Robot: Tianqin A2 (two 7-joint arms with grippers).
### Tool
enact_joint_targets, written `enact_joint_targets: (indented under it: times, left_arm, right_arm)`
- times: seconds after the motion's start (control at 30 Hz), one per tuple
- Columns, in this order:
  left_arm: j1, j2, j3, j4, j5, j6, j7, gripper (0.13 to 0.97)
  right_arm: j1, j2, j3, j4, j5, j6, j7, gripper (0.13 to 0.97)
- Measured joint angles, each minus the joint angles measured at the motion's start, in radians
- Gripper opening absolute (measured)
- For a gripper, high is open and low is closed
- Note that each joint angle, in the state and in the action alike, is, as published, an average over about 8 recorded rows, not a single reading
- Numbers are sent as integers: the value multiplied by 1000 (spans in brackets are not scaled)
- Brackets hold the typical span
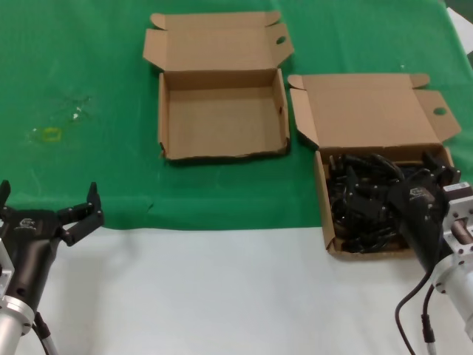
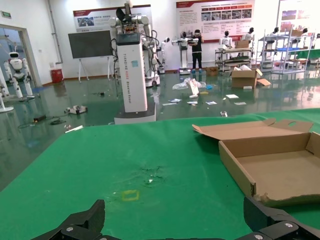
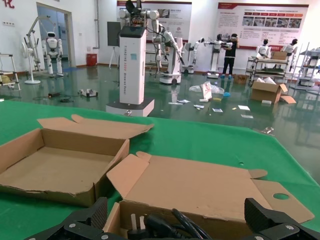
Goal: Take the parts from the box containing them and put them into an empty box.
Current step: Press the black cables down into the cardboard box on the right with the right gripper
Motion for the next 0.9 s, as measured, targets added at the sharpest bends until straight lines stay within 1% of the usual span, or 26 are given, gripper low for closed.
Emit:
enact_joint_targets:
  times: [0.77, 0.9]
  left_arm:
    - [0, 0, 0, 0, 0, 0, 0, 966]
    - [0, 0, 0, 0, 0, 0, 0, 950]
  right_arm:
    - [0, 0, 0, 0, 0, 0, 0, 966]
    - [0, 0, 0, 0, 0, 0, 0, 966]
